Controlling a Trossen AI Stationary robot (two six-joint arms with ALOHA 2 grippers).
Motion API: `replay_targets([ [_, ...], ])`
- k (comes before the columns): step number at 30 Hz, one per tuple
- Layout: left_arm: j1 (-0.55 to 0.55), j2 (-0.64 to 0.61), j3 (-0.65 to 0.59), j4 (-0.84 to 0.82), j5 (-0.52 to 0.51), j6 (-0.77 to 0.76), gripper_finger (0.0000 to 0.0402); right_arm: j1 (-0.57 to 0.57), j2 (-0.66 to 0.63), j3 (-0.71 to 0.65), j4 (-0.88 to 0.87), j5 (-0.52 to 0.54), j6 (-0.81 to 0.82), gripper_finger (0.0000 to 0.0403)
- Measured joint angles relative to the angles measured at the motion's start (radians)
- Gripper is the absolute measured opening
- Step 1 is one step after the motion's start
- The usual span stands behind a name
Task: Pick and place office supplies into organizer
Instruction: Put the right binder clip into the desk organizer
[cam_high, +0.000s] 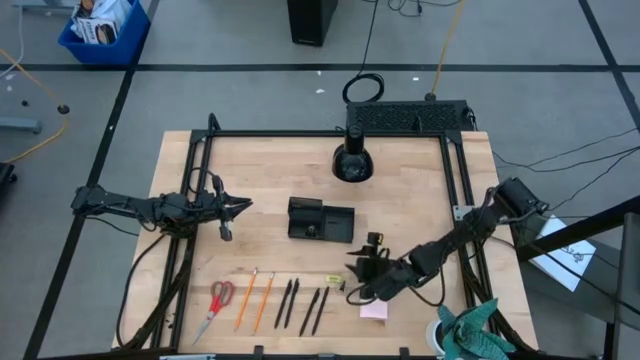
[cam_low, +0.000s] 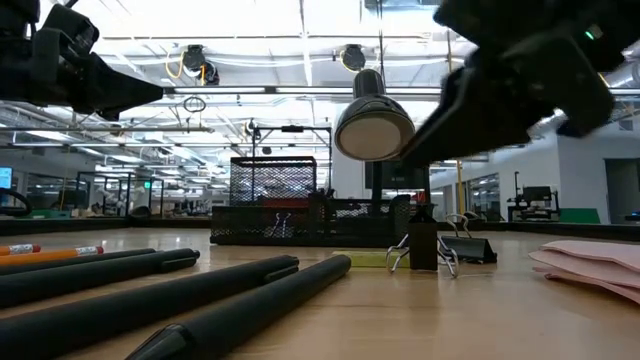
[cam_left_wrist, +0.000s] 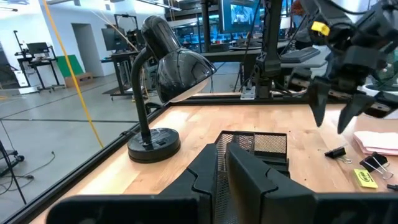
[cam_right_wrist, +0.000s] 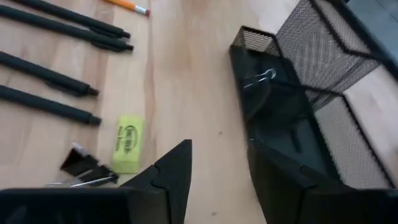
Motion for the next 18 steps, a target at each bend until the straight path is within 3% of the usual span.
replay_targets([
  [12,0.0,0.0,0.0,0.002,-0.006,0.004,0.0042,0.009,0.001,-0.05,0.034,-0.188,0.204,0.0151],
  [18,0.0,0.0,0.0,-0.001,-0.006,0.004,0.0042,0.038,0.001,-0.05,0.071,-0.194,0.184,0.0151],
])
